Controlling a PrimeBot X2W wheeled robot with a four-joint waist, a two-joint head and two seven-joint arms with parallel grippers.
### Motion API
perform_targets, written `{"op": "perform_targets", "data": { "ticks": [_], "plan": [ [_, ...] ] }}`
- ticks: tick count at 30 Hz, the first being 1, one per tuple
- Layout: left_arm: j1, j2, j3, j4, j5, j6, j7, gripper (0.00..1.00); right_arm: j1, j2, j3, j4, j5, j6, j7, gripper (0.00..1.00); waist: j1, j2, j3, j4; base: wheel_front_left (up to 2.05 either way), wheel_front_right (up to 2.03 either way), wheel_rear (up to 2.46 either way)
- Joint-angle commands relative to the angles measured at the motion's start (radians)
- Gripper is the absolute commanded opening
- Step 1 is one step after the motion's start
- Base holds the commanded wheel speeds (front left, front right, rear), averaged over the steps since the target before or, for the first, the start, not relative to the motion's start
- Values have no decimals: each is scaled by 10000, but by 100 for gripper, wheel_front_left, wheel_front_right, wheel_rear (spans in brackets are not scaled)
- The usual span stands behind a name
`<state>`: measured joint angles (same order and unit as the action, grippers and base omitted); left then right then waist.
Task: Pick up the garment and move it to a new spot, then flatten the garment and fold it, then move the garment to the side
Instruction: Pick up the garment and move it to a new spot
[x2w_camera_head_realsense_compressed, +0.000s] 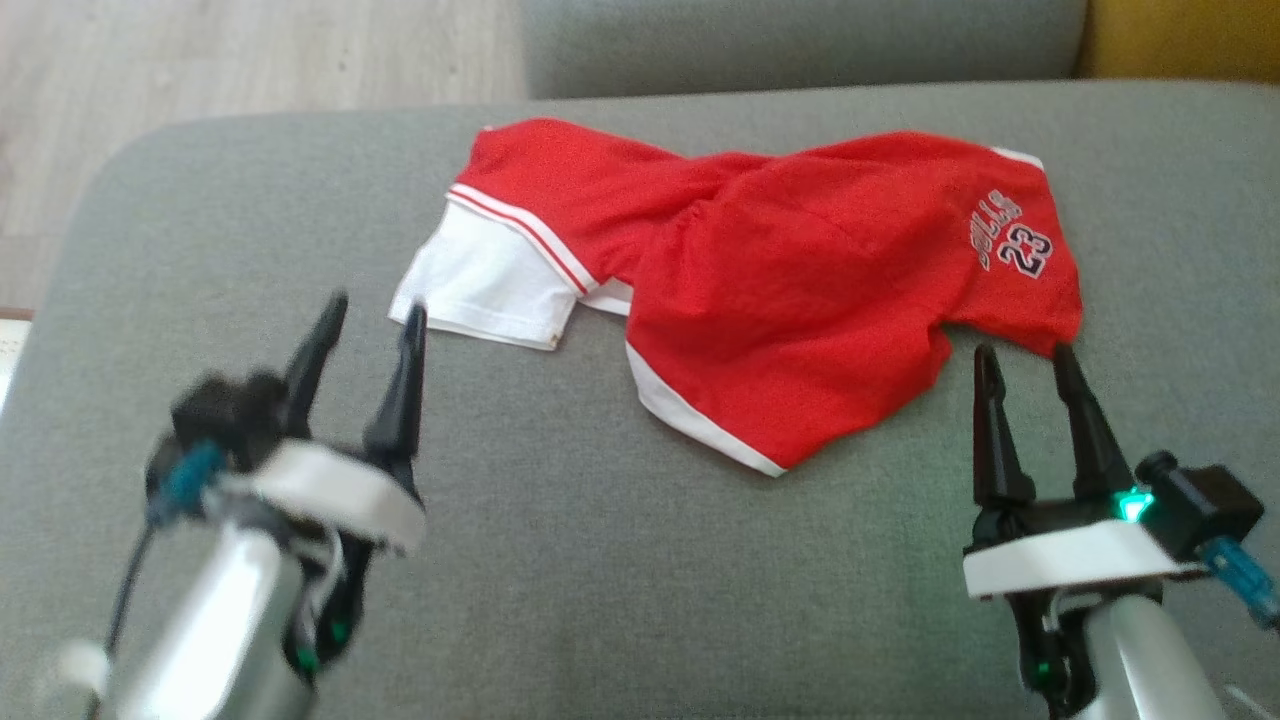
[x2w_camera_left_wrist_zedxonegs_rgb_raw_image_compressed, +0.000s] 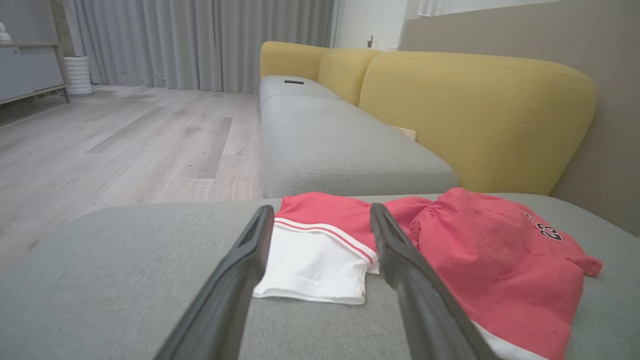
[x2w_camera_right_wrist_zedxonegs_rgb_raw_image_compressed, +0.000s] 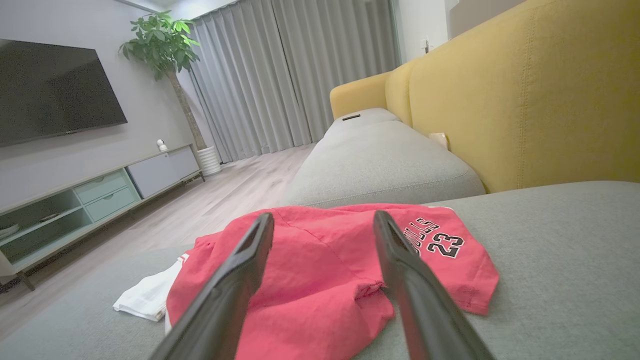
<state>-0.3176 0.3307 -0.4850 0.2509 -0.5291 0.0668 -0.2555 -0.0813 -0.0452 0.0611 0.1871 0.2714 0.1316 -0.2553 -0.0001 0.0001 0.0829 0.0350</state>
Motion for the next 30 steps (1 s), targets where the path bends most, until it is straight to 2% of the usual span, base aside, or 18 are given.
{"op": "perform_targets", "data": {
  "ticks": [1,7,15,24,30],
  "plan": [
    [127,-47,735,-606,280,78,-62,100,-7,-50,274,-254,-42,-9,-65,100,1,-1,-245,154,0,0,0],
    [1558,-1045,1715,-1274,1121,-23,-62,100,240,-50,391,-158,-87,-9,-65,100,1,-1,-458,231,0,0,0],
    [2109,-1877,2643,-1404,1969,-729,-62,100,301,-50,473,-155,-98,-9,-65,100,1,-1,-495,257,0,0,0],
    [2147,-2289,3228,-1267,2452,-1304,-62,100,257,-50,536,-196,-76,-9,-65,100,1,-1,-335,214,0,0,0],
    [1482,-2180,3210,-370,2803,-1514,-28,100,-28,-50,575,-327,-108,-9,-65,100,1,-1,230,22,0,0,0]
  ]
}}
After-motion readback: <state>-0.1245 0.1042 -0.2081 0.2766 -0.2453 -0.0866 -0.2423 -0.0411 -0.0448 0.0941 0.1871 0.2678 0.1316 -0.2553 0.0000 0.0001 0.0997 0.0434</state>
